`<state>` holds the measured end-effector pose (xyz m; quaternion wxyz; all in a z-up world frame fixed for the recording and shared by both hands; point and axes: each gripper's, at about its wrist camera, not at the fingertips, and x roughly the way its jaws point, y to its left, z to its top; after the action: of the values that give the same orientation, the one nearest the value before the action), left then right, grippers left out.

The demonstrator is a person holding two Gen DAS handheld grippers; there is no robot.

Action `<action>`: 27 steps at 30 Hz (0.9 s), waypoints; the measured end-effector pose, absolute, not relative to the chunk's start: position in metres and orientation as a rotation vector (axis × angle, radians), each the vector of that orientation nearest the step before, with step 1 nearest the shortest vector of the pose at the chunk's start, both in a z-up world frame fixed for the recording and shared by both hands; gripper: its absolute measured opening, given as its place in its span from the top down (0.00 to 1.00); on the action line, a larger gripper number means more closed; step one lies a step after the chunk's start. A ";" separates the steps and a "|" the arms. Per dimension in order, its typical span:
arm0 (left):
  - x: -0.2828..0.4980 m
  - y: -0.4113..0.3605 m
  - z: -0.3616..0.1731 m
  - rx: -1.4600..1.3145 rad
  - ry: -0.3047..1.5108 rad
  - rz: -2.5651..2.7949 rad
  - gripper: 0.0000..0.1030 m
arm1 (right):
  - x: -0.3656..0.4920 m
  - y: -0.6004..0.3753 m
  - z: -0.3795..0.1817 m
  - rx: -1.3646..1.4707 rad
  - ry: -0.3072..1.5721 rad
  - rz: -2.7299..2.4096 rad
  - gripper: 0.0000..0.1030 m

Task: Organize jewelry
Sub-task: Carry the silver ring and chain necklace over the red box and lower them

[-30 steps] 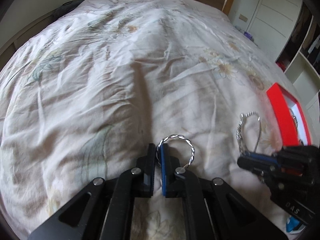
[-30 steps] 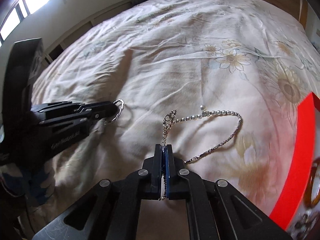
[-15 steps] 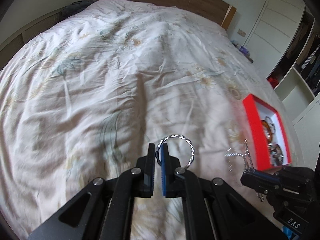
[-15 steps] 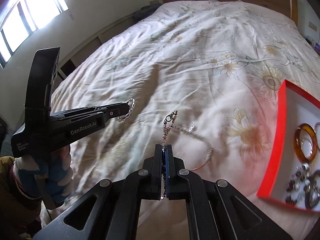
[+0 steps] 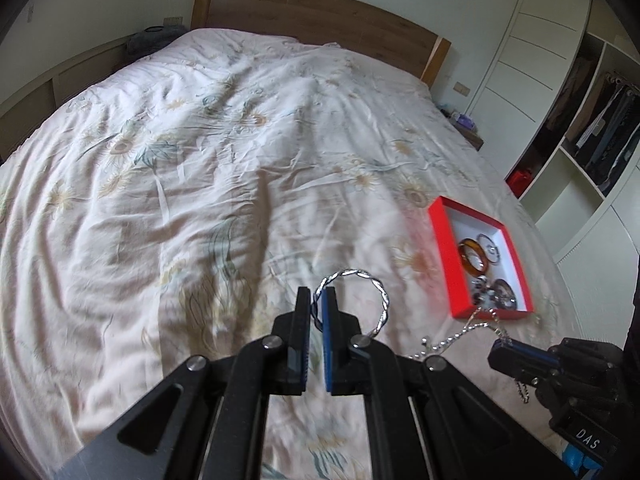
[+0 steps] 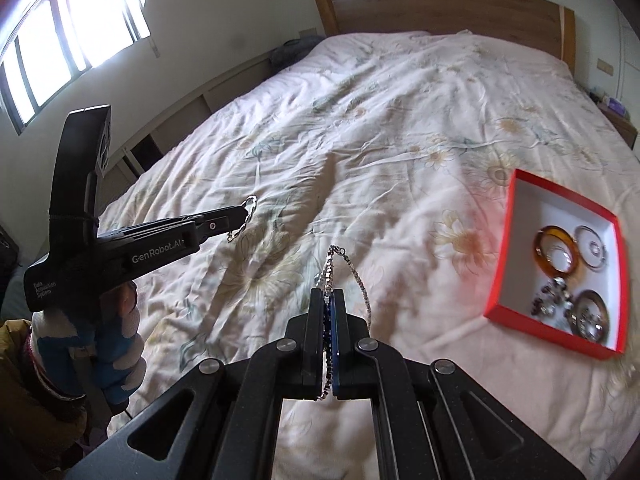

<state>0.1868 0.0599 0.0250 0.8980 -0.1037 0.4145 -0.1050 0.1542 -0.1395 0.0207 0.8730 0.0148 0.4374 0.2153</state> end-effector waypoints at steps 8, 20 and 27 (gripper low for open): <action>0.157 0.036 0.043 -0.228 0.839 -0.253 0.96 | 0.119 -0.174 0.045 0.048 0.861 0.397 0.97; 0.134 -0.027 0.058 -0.199 0.848 -0.341 0.96 | 0.083 -0.242 0.054 0.117 0.819 0.315 0.97; 0.131 -0.062 0.057 -0.145 0.866 -0.386 0.96 | 0.077 -0.278 0.050 0.167 0.805 0.275 0.97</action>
<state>0.1311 -0.0621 0.0568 0.8871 -0.0696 0.4168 -0.1858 0.0771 -0.2780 0.0499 0.9076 0.0808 0.3899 0.1331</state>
